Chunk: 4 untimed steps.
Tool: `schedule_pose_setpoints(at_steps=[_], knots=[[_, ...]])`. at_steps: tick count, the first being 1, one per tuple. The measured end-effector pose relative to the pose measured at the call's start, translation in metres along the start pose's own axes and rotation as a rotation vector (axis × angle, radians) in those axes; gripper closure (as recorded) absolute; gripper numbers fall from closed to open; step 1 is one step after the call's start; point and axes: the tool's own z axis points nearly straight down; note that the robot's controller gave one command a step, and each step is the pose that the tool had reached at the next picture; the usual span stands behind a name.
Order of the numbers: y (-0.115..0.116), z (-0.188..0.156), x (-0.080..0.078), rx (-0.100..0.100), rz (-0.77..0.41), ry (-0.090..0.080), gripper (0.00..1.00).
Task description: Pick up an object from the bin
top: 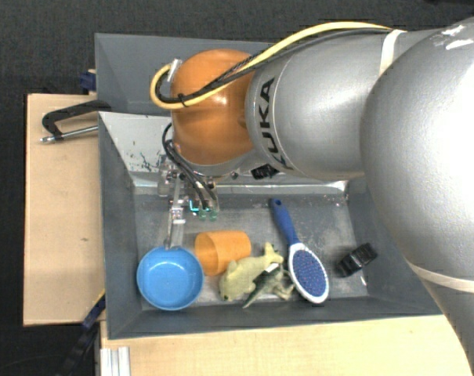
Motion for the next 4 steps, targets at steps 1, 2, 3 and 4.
schedule_pose_setpoints(at_steps=[1, 2, 3, 4], knots=[[-0.004, 0.011, 0.060, 0.002, -0.065, 0.003, 0.00], [0.004, 0.093, 0.043, 0.001, -0.710, 0.001, 0.00], [0.005, 0.091, 0.041, 0.000, -0.708, -0.004, 1.00], [0.001, -0.042, 0.025, 0.001, -0.764, -0.018, 1.00]])
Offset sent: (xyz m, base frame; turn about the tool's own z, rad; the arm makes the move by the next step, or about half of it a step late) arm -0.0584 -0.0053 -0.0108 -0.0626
